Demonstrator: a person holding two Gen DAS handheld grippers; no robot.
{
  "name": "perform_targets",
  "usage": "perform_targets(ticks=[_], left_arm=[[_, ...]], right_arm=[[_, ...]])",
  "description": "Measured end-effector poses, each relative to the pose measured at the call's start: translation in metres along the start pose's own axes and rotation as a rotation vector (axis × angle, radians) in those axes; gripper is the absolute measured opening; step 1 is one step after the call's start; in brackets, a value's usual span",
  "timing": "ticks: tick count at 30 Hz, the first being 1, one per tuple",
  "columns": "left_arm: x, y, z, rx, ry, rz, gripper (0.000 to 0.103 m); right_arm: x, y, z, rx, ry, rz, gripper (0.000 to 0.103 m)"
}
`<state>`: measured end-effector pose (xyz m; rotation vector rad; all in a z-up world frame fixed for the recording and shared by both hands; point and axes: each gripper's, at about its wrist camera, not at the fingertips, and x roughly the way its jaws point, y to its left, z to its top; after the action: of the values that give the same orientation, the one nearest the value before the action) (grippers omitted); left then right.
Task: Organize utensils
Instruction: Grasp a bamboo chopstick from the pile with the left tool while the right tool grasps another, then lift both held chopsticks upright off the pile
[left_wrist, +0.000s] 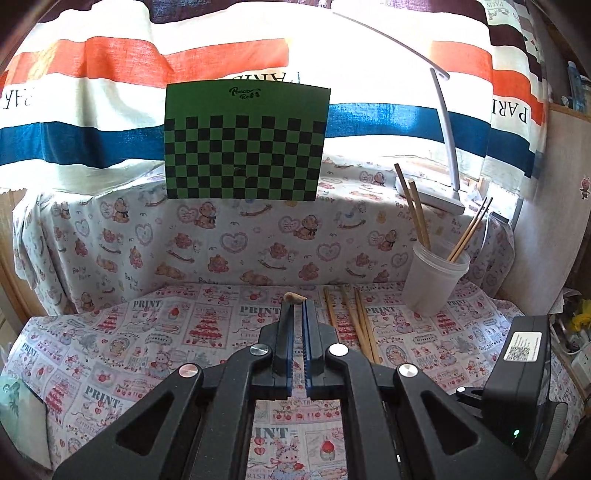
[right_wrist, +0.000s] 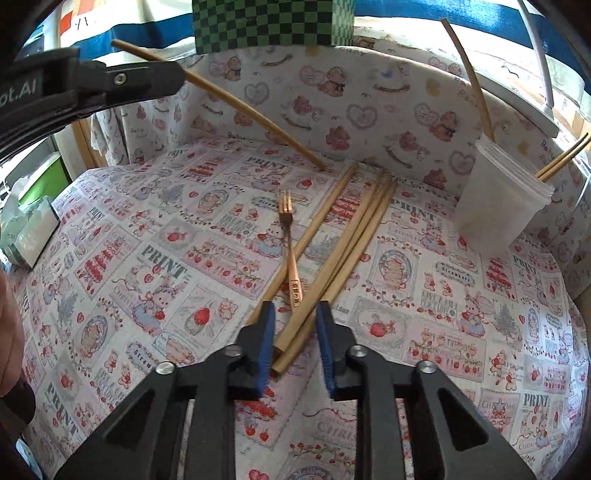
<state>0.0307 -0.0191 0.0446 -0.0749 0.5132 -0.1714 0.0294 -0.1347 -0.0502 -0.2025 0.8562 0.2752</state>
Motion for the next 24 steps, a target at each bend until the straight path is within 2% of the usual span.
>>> perform_targets(ticks=[1, 6, 11, 18, 24], left_arm=[[-0.001, 0.001, 0.000, -0.001, -0.008, 0.003, 0.003], [-0.005, 0.003, 0.002, -0.007, -0.032, 0.005, 0.003], [-0.012, 0.003, 0.004, -0.004, -0.067, -0.005, 0.003], [-0.014, 0.002, 0.006, 0.006, -0.072, -0.026, 0.000], [-0.008, 0.004, 0.005, -0.011, -0.046, -0.057, 0.000]], right_arm=[[-0.002, -0.005, 0.001, 0.027, -0.008, 0.003, 0.012], [-0.022, -0.028, 0.005, 0.118, -0.088, 0.005, 0.009], [-0.060, -0.042, 0.008, 0.154, -0.280, -0.073, 0.008], [-0.107, -0.067, 0.007, 0.238, -0.525, -0.068, 0.007], [-0.136, -0.076, 0.001, 0.265, -0.666, -0.078, 0.007]])
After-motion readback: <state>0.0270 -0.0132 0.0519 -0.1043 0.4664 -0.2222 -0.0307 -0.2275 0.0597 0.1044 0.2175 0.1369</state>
